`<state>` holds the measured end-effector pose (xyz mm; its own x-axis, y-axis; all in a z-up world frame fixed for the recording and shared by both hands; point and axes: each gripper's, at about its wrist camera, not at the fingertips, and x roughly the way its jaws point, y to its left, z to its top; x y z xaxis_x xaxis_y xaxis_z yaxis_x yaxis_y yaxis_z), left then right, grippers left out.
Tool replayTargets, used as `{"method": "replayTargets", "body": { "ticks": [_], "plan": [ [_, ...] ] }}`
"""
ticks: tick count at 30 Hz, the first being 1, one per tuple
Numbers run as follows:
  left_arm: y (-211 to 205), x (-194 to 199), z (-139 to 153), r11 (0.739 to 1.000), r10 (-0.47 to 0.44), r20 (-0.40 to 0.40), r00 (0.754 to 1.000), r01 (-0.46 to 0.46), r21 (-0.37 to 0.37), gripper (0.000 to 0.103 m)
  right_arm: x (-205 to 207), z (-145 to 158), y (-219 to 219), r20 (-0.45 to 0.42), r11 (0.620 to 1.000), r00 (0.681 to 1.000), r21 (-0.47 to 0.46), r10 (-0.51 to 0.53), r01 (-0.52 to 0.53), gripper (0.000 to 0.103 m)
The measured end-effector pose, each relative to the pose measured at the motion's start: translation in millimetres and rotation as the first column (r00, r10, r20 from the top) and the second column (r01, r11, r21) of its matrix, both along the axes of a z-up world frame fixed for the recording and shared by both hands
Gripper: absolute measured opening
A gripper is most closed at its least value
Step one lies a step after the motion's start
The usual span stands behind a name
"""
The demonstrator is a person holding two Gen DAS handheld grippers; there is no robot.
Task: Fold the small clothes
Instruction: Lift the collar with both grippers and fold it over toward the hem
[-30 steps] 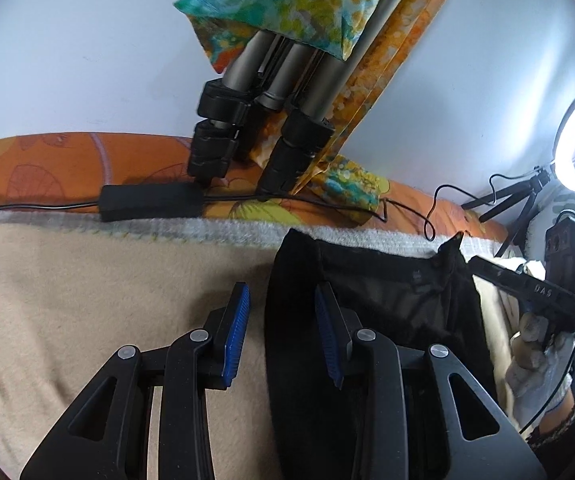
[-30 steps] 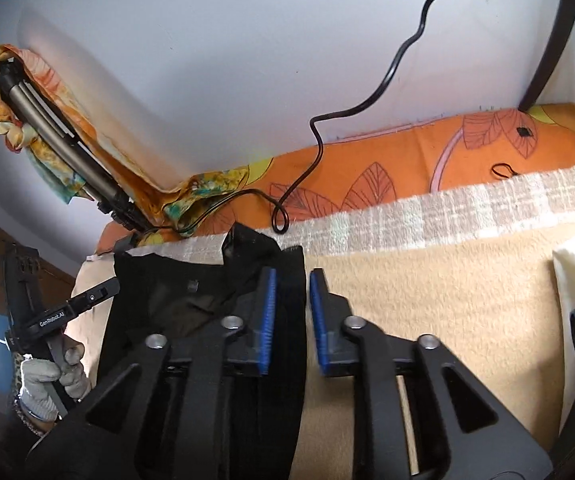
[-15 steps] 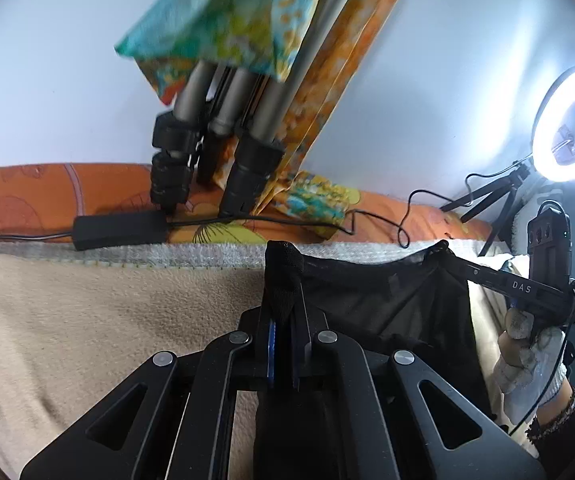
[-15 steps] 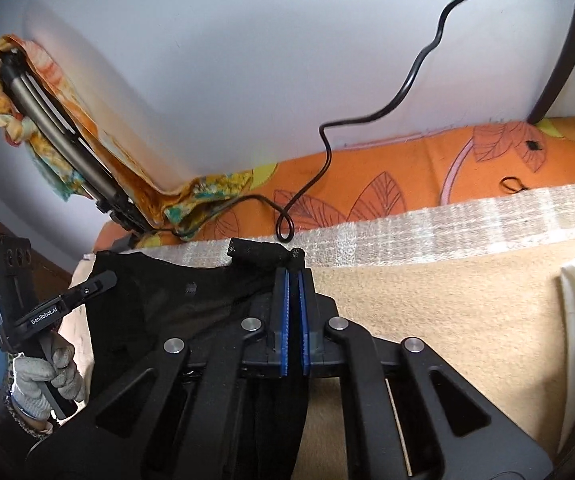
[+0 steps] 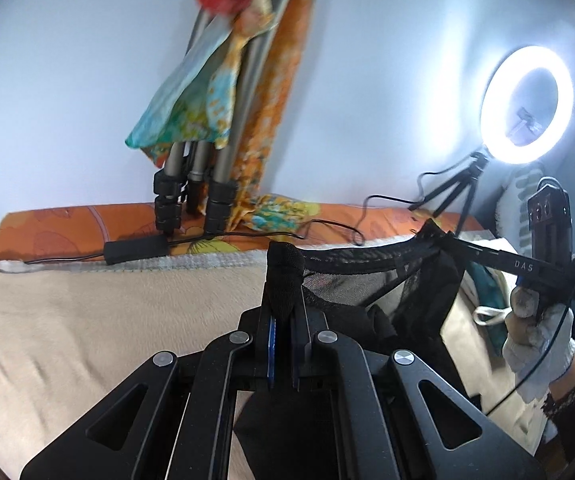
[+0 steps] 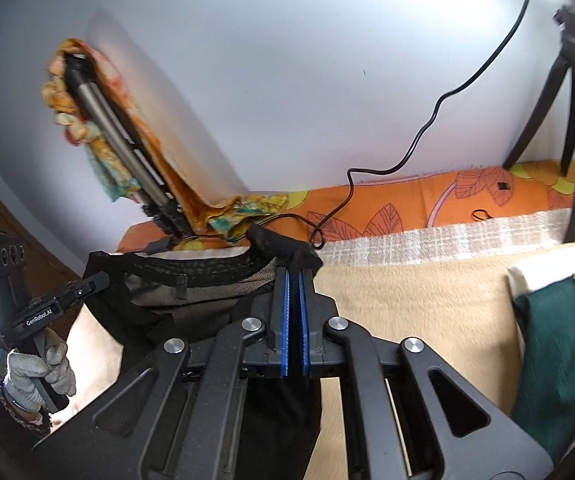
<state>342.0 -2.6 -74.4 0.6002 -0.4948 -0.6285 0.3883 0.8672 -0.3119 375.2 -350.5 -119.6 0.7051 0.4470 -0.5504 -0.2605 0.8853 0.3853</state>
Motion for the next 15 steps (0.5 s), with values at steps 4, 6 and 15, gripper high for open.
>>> {"method": "replayTargets", "body": {
  "ticks": [4, 6, 15],
  "plan": [
    [0, -29, 12, 1.000, -0.008, 0.022, 1.000, 0.008, 0.006, 0.003, -39, 17, -1, 0.030, 1.000, 1.000, 0.002, 0.008, -0.008, 0.005],
    [0, -47, 17, 1.000, -0.013, 0.033, 0.999, 0.012, 0.014, 0.003, -62, 26, 0, 0.051, 1.000, 0.998, 0.011, 0.021, -0.022, 0.005],
    [16, -142, 21, 0.999, -0.031, 0.050, 0.998, 0.030, 0.020, 0.003, -181, 30, 21, 0.113, 0.995, 0.988, -0.028, 0.103, -0.101, 0.005]
  ]
}}
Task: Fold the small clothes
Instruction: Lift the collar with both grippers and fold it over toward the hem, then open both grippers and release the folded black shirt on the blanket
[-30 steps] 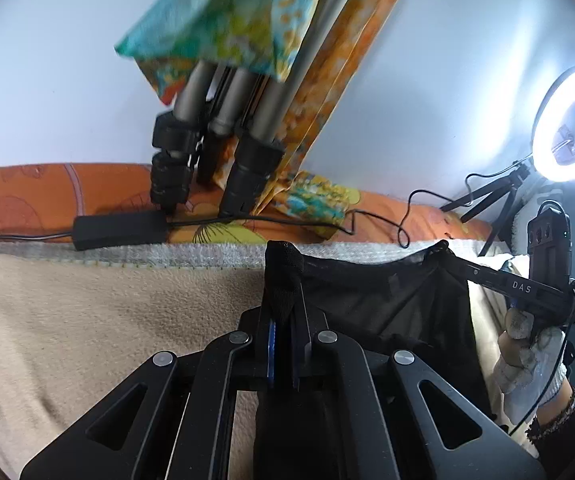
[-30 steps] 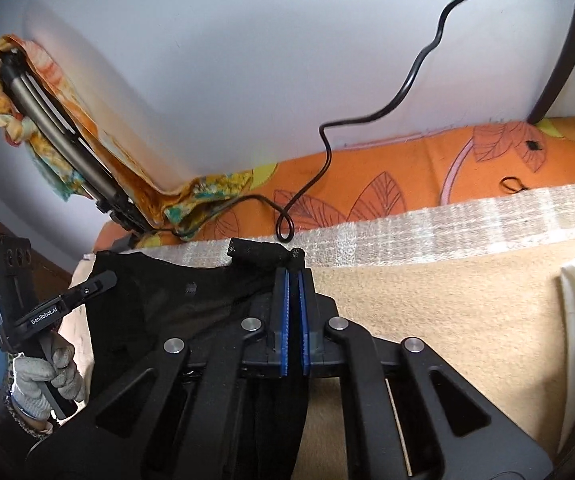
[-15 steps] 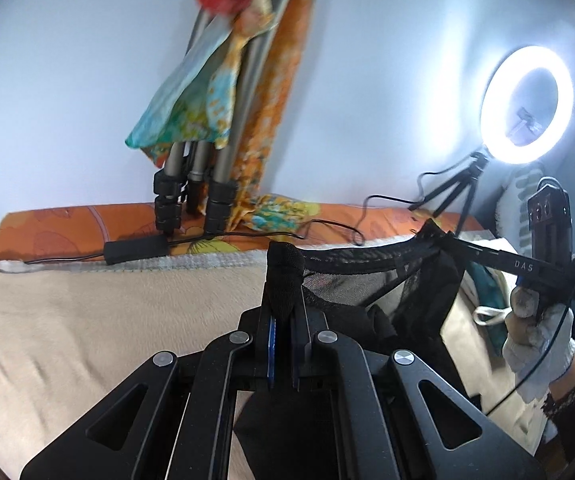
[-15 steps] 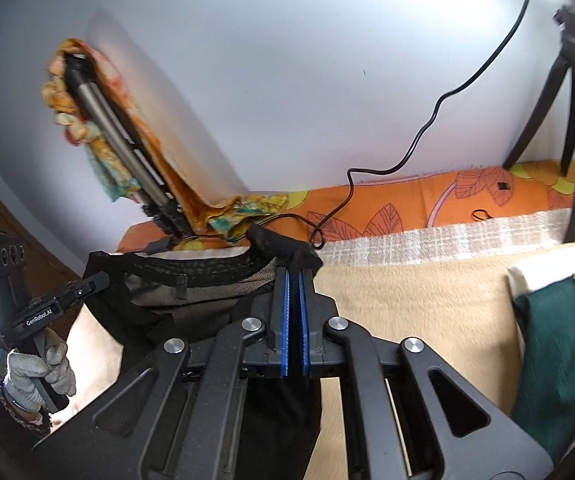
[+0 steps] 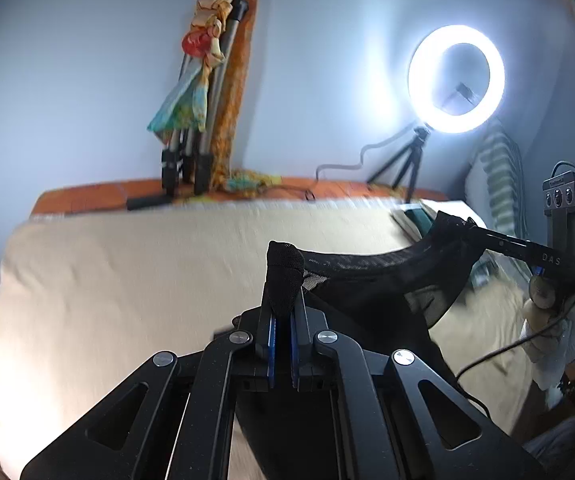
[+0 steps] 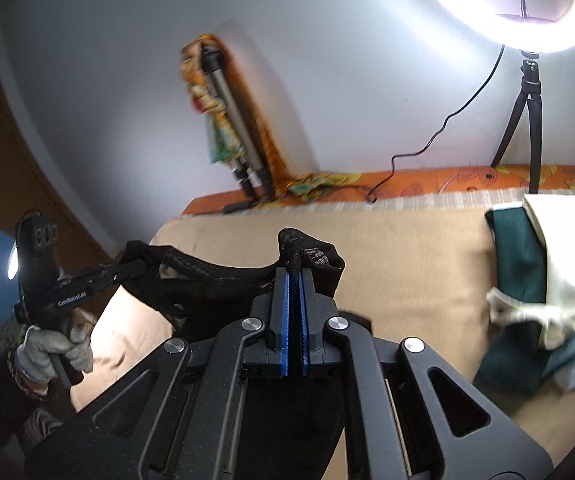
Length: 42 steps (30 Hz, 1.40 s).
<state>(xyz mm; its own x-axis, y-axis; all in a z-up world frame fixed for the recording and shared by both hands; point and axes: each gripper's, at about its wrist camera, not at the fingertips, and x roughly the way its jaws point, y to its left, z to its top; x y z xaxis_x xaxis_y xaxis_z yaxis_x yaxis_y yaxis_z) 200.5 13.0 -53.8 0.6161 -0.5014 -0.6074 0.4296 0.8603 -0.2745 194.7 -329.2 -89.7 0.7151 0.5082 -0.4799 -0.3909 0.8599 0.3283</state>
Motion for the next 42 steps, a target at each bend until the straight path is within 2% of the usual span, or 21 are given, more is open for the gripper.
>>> {"method": "replayTargets", "body": {
  "ticks": [3, 8, 12, 16, 20, 23, 27, 28, 30, 33, 40, 41, 42],
  "plan": [
    [4, -30, -12, 1.000, -0.005, -0.009, 1.000, 0.005, 0.004, 0.003, -34, -13, 11, 0.010, 0.999, 1.000, -0.045, 0.030, -0.029, 0.005],
    [11, -69, -40, 1.000, -0.017, -0.043, 0.999, 0.017, 0.013, 0.003, -85, -56, 28, -0.025, 0.985, 0.997, -0.152, 0.080, -0.082, 0.005],
    [12, -95, -55, 0.998, -0.037, -0.066, 0.997, 0.041, 0.052, 0.003, -114, -78, 33, -0.028, 0.969, 0.994, -0.220, 0.107, -0.111, 0.005],
    [15, -117, -61, 0.994, -0.069, -0.079, 0.995, 0.075, 0.084, 0.003, -133, -83, 32, -0.019, 0.948, 0.993, -0.294, 0.120, -0.120, 0.005],
    [18, -137, -62, 0.988, -0.094, -0.092, 0.991, 0.104, 0.115, 0.004, -149, -78, 20, -0.007, 0.944, 0.993, -0.310, 0.114, -0.110, 0.007],
    [25, -147, -59, 0.988, -0.097, -0.094, 0.991, 0.108, 0.112, 0.008, -161, -75, 6, -0.012, 0.953, 0.995, -0.287, 0.101, -0.100, 0.009],
    [38, -149, -58, 0.995, -0.069, -0.110, 0.992, 0.077, 0.064, 0.008, -174, -71, -8, -0.015, 0.969, 0.995, -0.225, 0.097, -0.098, 0.033],
    [39, -148, -58, 0.996, -0.061, -0.118, 0.991, 0.068, 0.056, 0.008, -173, -72, -10, -0.028, 0.974, 0.996, -0.208, 0.090, -0.094, 0.036],
    [44, -139, -64, 0.999, -0.034, -0.169, 0.985, 0.039, 0.028, 0.008, -167, -79, -12, -0.086, 0.982, 0.994, -0.170, 0.067, -0.081, 0.036],
    [48, -130, -77, 1.000, -0.012, -0.249, 0.968, 0.008, -0.015, 0.008, -149, -98, -18, -0.224, 0.998, 0.973, -0.031, 0.046, -0.054, 0.036],
    [40, -121, -106, 0.998, -0.033, -0.377, 0.926, 0.009, -0.066, 0.010, -122, -131, -14, -0.389, 0.983, 0.913, 0.175, 0.125, -0.060, 0.035],
    [38, -122, -107, 0.998, -0.039, -0.377, 0.925, 0.014, -0.069, 0.010, -121, -133, -12, -0.397, 0.982, 0.909, 0.181, 0.131, -0.062, 0.031],
    [36, -123, -106, 0.998, -0.042, -0.363, 0.931, 0.020, -0.065, 0.010, -120, -134, -10, -0.398, 0.981, 0.907, 0.181, 0.138, -0.070, 0.016]
  ]
}}
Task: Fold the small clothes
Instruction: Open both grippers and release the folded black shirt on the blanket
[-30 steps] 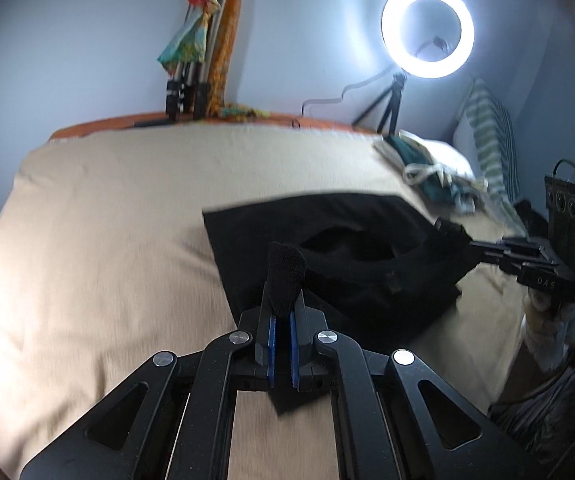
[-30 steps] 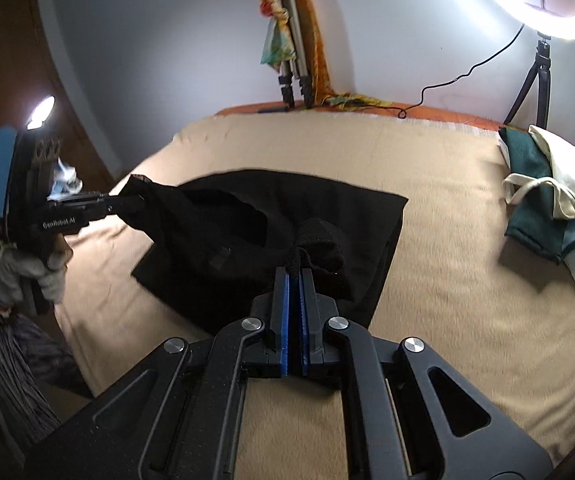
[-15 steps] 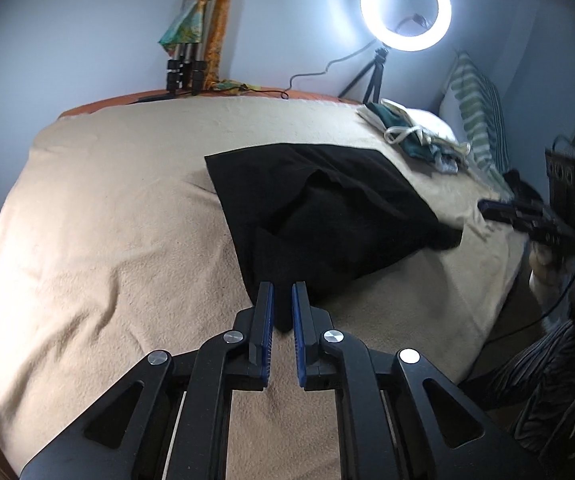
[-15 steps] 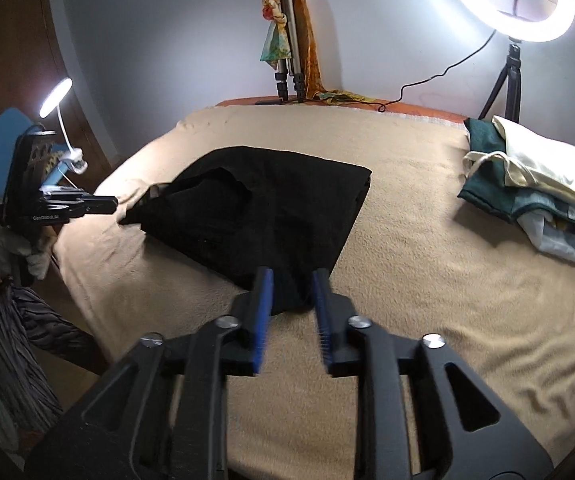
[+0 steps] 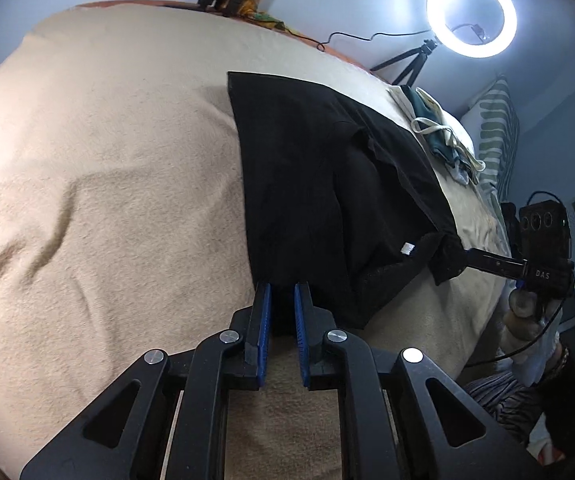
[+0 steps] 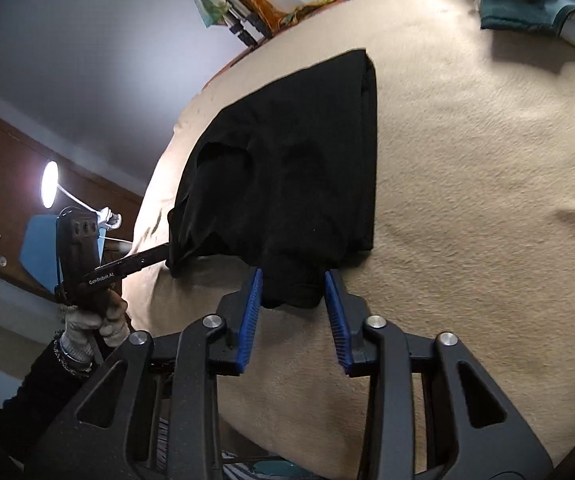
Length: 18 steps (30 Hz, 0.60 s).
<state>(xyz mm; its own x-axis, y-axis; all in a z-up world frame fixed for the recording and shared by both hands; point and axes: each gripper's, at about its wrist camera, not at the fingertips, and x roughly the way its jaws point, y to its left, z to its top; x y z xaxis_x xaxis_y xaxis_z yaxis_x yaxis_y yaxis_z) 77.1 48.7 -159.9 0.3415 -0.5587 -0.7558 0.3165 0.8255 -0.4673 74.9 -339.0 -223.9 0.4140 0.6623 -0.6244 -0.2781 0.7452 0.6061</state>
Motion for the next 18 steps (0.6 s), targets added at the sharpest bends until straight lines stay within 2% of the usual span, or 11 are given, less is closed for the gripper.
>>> {"method": "replayTargets", "body": {
  "ticks": [1, 3, 8, 10, 12, 15, 18],
  "plan": [
    [-2, 0, 1, 1.000, -0.007, 0.008, 1.000, 0.007, 0.001, 0.009, 1, -1, 3, -0.001, 1.000, 1.000, 0.004, 0.017, -0.017, 0.008],
    [-3, -2, 6, 1.000, -0.015, 0.019, 1.000, 0.015, -0.002, 0.008, -1, 5, 3, 0.016, 1.000, 1.000, 0.009, 0.013, -0.013, 0.005],
    [-1, -12, 19, 0.999, -0.036, 0.071, 0.997, 0.035, 0.023, 0.006, -7, 20, -19, 0.054, 0.998, 0.998, 0.050, -0.041, 0.038, 0.005],
    [-1, -14, 17, 0.998, -0.045, 0.068, 0.997, 0.043, 0.042, 0.006, -6, 18, -23, 0.050, 0.999, 0.998, 0.018, -0.042, 0.041, 0.005],
    [0, -15, 13, 0.998, -0.051, 0.050, 0.997, 0.049, 0.043, 0.006, -2, 14, -23, 0.020, 0.999, 0.999, 0.024, -0.030, 0.029, 0.005],
    [-6, -18, 15, 0.994, -0.052, 0.077, 0.996, 0.044, 0.098, 0.006, 4, 8, -23, -0.026, 0.999, 0.999, 0.034, -0.041, 0.041, 0.028],
    [-15, -22, 25, 0.989, -0.086, 0.123, 0.989, 0.070, 0.129, 0.007, 2, 18, -18, 0.032, 0.998, 0.998, -0.040, -0.050, 0.051, 0.030]
  ]
}}
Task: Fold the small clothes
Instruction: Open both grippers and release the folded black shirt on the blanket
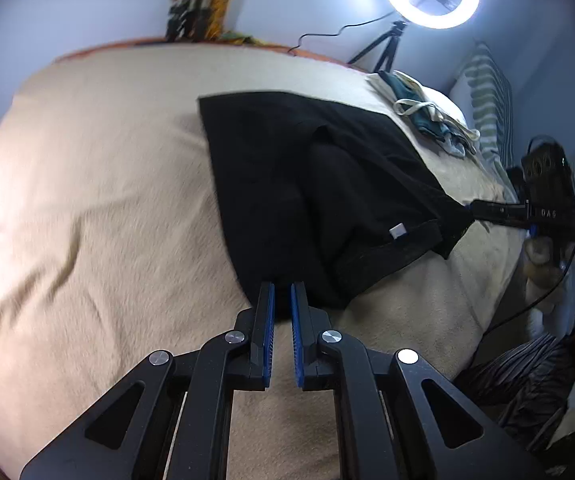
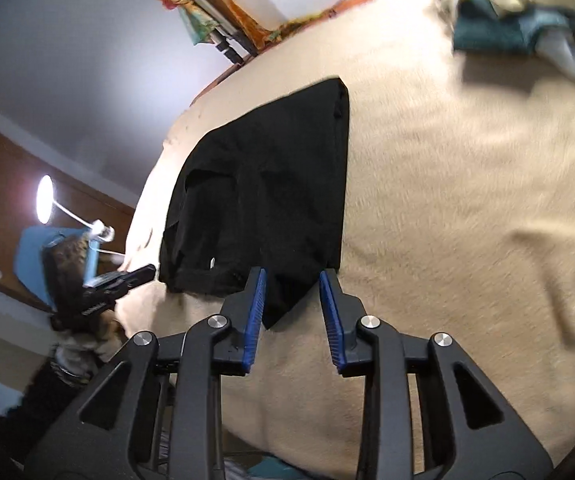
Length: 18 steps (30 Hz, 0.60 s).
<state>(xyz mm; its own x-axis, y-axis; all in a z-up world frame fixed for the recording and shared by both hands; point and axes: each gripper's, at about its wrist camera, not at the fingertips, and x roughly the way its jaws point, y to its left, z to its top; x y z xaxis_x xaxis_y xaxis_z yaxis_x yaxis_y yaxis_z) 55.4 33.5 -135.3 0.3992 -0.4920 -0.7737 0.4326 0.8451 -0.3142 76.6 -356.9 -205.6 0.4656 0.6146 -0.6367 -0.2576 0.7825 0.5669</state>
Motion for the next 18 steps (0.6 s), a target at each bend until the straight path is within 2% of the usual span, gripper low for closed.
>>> {"method": "replayTargets", "body": {
  "ticks": [5, 6, 8, 14, 18],
  "plan": [
    [-1, 22, 9, 0.999, 0.027, -0.017, 0.999, -0.028, -0.025, 0.007, 11, 14, 3, 0.063, 0.997, 0.998, -0.072, -0.029, 0.034, 0.035],
    [0, 28, 11, 0.999, 0.036, -0.020, 0.999, -0.037, -0.029, 0.012, 18, 17, 3, 0.073, 0.996, 0.997, -0.080, -0.041, 0.047, 0.035],
    [3, 40, 15, 0.997, 0.061, -0.015, 0.998, -0.062, -0.036, 0.024, 29, 21, -2, 0.077, 0.997, 0.996, -0.055, -0.050, 0.054, 0.035],
    [22, 95, 21, 0.972, 0.185, -0.071, 0.980, -0.193, -0.136, 0.024, 74, 29, -13, 0.066, 0.996, 0.994, 0.030, -0.090, 0.088, 0.035],
    [23, 123, 14, 0.955, 0.224, -0.106, 0.969, -0.239, -0.172, 0.024, 101, 19, -20, 0.028, 0.990, 0.994, 0.094, -0.106, 0.103, 0.035]
  ]
}}
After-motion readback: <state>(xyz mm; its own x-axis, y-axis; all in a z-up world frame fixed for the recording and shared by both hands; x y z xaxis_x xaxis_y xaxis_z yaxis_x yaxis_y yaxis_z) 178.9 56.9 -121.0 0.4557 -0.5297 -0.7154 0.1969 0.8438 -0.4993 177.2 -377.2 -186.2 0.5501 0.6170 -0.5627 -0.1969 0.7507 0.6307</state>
